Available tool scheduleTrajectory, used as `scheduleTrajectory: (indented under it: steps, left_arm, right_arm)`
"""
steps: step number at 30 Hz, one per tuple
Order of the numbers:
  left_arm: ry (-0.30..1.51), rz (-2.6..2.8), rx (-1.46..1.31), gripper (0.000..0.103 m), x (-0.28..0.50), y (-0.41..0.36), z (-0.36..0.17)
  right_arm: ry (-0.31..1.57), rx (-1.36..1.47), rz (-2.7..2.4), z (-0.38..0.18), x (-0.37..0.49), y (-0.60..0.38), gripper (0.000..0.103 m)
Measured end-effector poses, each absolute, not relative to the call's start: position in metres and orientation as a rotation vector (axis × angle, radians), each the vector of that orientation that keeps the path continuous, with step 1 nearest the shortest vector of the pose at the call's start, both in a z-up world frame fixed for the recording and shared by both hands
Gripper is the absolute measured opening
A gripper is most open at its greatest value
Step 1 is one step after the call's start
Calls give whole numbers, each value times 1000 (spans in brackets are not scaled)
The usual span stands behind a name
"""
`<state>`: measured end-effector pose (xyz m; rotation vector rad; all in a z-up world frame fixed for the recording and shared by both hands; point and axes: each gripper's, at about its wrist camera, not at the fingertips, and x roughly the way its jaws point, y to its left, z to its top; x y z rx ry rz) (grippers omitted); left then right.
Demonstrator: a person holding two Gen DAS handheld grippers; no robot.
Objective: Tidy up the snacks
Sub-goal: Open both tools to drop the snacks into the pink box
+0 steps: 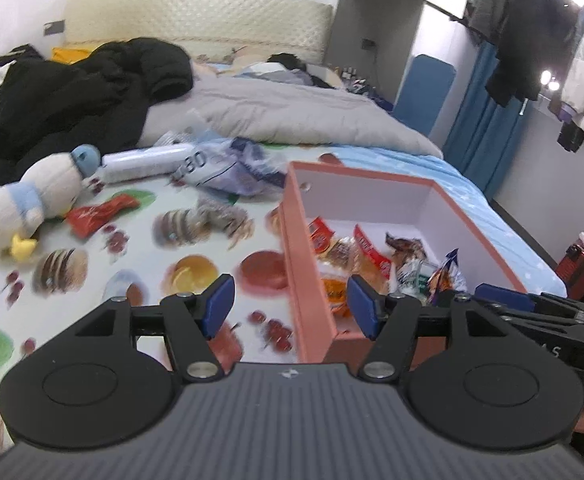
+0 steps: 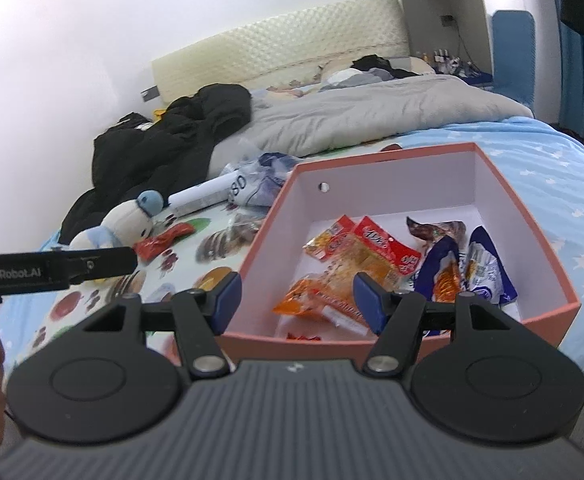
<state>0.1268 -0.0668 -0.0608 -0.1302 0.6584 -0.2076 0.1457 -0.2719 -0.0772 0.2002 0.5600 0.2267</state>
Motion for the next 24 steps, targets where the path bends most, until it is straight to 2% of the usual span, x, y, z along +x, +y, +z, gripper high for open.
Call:
scheduleTrajectory:
  steps: [15,24]
  left_arm:
    - [680,-183,-183,68,67,-34,-53]
    - [701,-125,-228,68,76,3,-69]
  right_arm:
    - [579,175,308,-73,99,-229,65]
    - [567,133,302,-71,98,-201,65]
